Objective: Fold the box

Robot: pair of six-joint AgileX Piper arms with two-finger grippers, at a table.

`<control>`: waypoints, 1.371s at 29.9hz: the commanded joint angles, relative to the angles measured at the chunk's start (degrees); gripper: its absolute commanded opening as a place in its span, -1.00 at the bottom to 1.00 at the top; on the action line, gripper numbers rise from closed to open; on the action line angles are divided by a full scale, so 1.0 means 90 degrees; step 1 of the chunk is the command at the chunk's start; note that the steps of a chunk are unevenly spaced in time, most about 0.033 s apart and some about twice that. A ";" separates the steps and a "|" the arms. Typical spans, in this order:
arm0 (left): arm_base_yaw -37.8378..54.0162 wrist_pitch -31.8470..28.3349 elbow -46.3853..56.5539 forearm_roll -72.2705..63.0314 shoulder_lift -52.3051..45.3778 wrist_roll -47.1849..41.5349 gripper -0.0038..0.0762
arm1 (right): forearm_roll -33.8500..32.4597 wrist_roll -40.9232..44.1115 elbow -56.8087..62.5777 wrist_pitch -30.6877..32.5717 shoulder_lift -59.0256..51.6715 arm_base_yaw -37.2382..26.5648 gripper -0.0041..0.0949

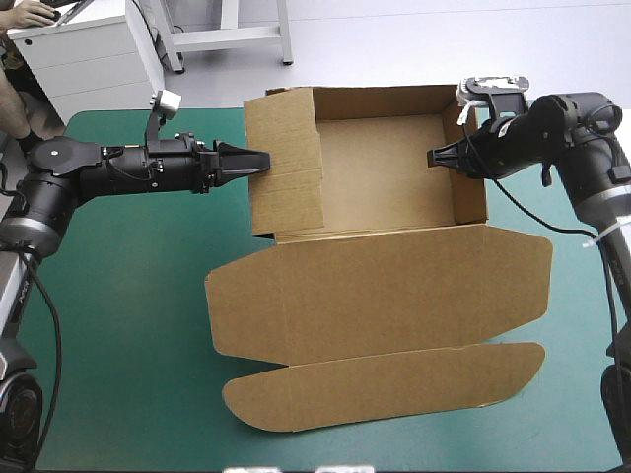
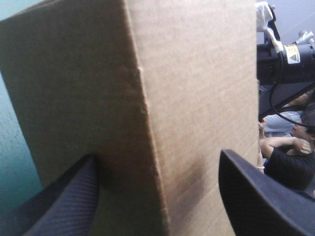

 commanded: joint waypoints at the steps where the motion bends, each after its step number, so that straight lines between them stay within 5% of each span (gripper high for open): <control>1: -0.0074 0.0464 -0.0214 -0.0477 -0.0256 -0.0338 0.33 | 0.0131 0.0175 -0.0191 -0.0294 -0.0251 -0.0035 -0.95; 9: -0.0369 0.0080 -0.0753 0.0856 -0.0317 -0.0917 0.30 | -0.0305 0.0517 -0.0183 -0.0556 -0.0263 0.0421 -0.95; 22: -0.2261 -0.1937 -0.1264 0.6344 -0.0494 -0.5088 0.30 | -0.0710 0.0981 -0.0183 -0.0709 -0.0295 0.0836 -0.95; 27: -0.2461 -0.2409 -0.1264 0.6248 -0.0494 -0.5270 0.29 | -0.0739 0.0981 -0.0183 -0.0709 -0.0359 0.0940 -0.95; 41: -0.2461 -0.2055 -0.1264 0.6272 -0.0408 -0.5296 0.21 | -0.0726 0.1030 -0.0183 -0.0584 -0.0401 0.0937 -0.95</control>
